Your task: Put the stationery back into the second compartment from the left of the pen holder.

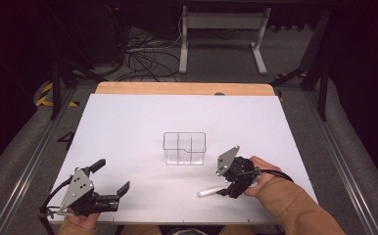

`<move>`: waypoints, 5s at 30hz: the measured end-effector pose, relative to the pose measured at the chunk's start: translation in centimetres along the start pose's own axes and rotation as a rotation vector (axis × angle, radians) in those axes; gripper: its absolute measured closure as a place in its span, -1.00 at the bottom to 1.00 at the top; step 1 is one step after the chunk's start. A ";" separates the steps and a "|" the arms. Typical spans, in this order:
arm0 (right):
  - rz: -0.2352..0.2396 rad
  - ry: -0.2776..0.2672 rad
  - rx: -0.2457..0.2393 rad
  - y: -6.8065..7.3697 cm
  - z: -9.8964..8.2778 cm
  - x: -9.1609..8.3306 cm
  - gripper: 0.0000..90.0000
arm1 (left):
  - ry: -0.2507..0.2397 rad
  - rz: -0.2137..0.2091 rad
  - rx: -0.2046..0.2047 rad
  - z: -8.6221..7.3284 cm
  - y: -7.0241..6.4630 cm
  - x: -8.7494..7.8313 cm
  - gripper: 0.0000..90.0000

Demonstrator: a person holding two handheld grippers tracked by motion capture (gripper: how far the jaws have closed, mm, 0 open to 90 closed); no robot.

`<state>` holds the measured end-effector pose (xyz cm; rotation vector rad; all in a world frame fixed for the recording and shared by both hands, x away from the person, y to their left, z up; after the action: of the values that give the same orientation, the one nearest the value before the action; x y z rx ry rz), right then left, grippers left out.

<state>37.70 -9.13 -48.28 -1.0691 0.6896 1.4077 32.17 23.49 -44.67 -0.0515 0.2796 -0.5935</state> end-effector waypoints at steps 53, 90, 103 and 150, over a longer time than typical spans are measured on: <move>0.070 0.151 -0.183 0.8 -1.1 3.0 0.73 | -0.002 -0.003 0.000 0.0 0.0 0.0 -0.99; -0.075 -0.075 -0.151 -0.1 0.5 -1.4 0.75 | -0.003 -0.001 -0.002 0.0 0.0 0.0 -0.99; -0.209 -0.222 -0.091 -1.0 1.1 -4.0 0.75 | -0.002 -0.001 -0.002 0.0 0.0 0.0 -0.99; -0.548 -0.618 0.089 -4.4 3.3 -9.7 0.75 | -0.002 -0.009 -0.005 0.0 0.0 0.0 -0.99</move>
<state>40.38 -9.76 -37.42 -0.6247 -0.0012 1.1167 32.18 23.45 -44.64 -0.0580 0.2790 -0.6017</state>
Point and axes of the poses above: each handheld gripper's, and its own axes: x roughly forward along the jaws, z roughly out of its top, y roughly to its left, the point moved 8 cm from there along x, roughly forward along the jaws, and after that the axes turned 12 degrees about -x, right-handed, at the moved point
